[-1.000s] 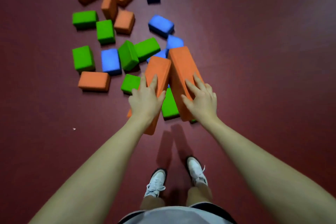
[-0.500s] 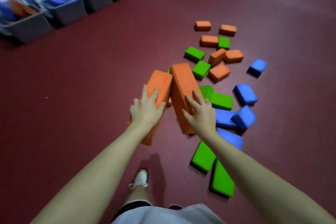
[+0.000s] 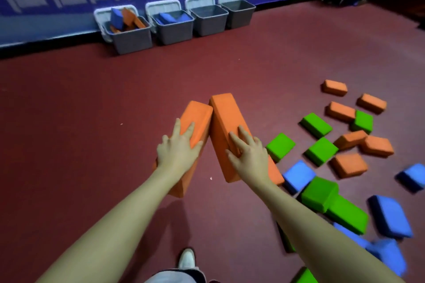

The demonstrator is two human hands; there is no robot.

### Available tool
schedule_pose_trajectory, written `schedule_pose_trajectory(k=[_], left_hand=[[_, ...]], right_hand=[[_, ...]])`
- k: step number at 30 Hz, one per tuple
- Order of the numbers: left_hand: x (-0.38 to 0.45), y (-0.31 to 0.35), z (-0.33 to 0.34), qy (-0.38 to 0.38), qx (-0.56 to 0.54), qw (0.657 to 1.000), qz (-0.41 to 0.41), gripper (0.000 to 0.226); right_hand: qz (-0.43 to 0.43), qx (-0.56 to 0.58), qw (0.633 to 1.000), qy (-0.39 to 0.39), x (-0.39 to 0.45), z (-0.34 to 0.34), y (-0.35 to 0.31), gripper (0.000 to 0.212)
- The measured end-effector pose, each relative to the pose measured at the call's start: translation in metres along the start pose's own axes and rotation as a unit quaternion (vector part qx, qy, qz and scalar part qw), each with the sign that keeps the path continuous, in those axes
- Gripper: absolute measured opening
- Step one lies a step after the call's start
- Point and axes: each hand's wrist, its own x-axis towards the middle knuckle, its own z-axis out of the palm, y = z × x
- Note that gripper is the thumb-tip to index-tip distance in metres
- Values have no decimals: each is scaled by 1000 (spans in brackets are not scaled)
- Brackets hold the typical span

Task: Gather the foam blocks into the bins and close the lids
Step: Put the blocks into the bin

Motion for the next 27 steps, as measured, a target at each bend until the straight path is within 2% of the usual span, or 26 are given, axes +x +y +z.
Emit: schedule_pose_trajectory(k=[9, 27], left_hand=[[162, -48, -30, 22, -16, 999, -47, 61], [560, -10, -82, 59, -10, 990, -128, 62]], right_hand=[[-33, 12, 999, 5, 170, 59, -32, 52], [-127, 28, 991, -14, 601, 138, 20, 50]])
